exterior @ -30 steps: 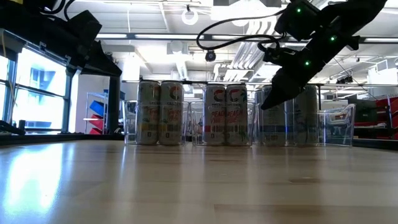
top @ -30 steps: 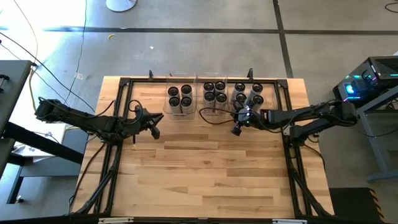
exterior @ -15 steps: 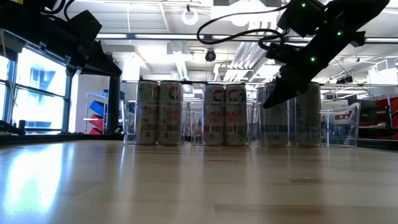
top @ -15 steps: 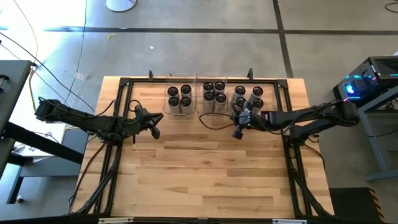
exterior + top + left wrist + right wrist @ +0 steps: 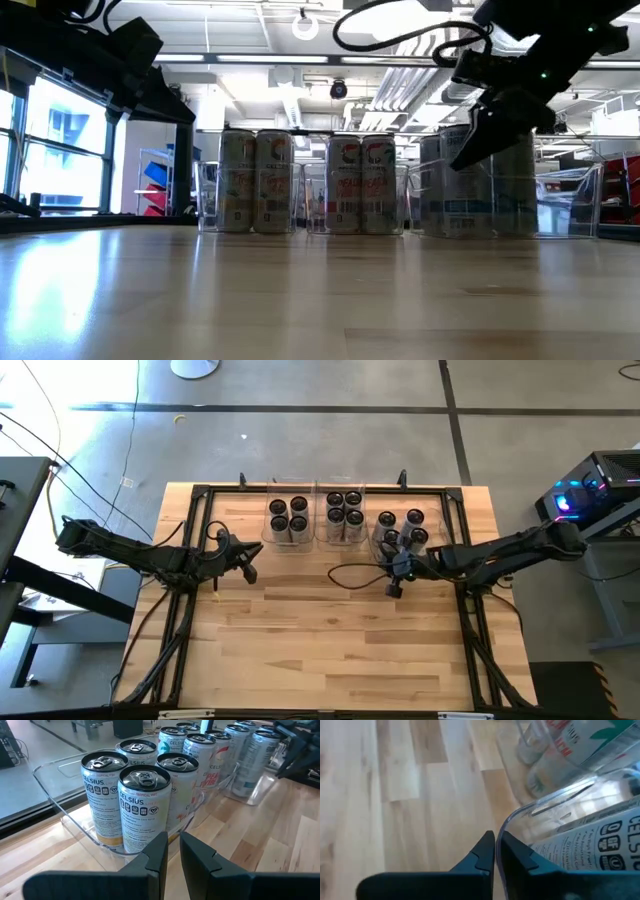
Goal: Sort soda cans
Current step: Adjust all the transparent bins to the top of the table
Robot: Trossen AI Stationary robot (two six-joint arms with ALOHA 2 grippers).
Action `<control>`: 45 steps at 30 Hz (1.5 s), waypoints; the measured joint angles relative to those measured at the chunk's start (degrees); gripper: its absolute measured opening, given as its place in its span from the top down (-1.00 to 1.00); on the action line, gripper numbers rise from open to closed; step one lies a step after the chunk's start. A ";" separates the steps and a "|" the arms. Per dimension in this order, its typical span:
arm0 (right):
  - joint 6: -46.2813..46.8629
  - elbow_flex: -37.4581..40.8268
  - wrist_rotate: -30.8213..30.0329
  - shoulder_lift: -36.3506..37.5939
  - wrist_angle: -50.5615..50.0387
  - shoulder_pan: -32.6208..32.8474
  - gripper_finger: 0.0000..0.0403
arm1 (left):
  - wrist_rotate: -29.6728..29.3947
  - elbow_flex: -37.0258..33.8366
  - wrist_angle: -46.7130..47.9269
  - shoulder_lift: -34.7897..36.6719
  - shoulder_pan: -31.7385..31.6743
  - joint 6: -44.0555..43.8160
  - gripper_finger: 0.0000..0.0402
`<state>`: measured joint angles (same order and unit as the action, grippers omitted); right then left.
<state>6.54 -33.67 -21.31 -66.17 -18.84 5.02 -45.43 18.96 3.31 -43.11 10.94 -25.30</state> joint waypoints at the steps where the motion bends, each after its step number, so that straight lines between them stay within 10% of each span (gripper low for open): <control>1: 0.67 0.00 0.18 0.27 -0.50 0.49 0.90 | 0.00 0.00 -0.03 0.00 0.00 -0.02 0.78; 14: 5.46 -9.74 4.78 2.12 -22.39 7.41 0.22 | 1.37 0.00 -0.11 0.00 -0.02 -0.04 0.78; 29: 11.02 -20.42 1.70 -5.98 -18.04 15.88 0.20 | 1.38 0.00 -0.32 0.00 -0.02 -0.13 0.78; 39: 36.26 -30.93 -0.72 -20.61 -50.50 18.60 0.21 | -0.35 0.01 -14.20 -9.81 4.98 11.31 0.88; 45: 39.71 -28.85 -8.74 -20.73 -50.88 21.54 0.21 | -0.35 0.00 -30.54 -21.34 9.49 13.79 0.99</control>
<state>46.25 -62.52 -30.05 -86.90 -69.73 26.56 -45.78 18.96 -27.23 -64.45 20.43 -11.51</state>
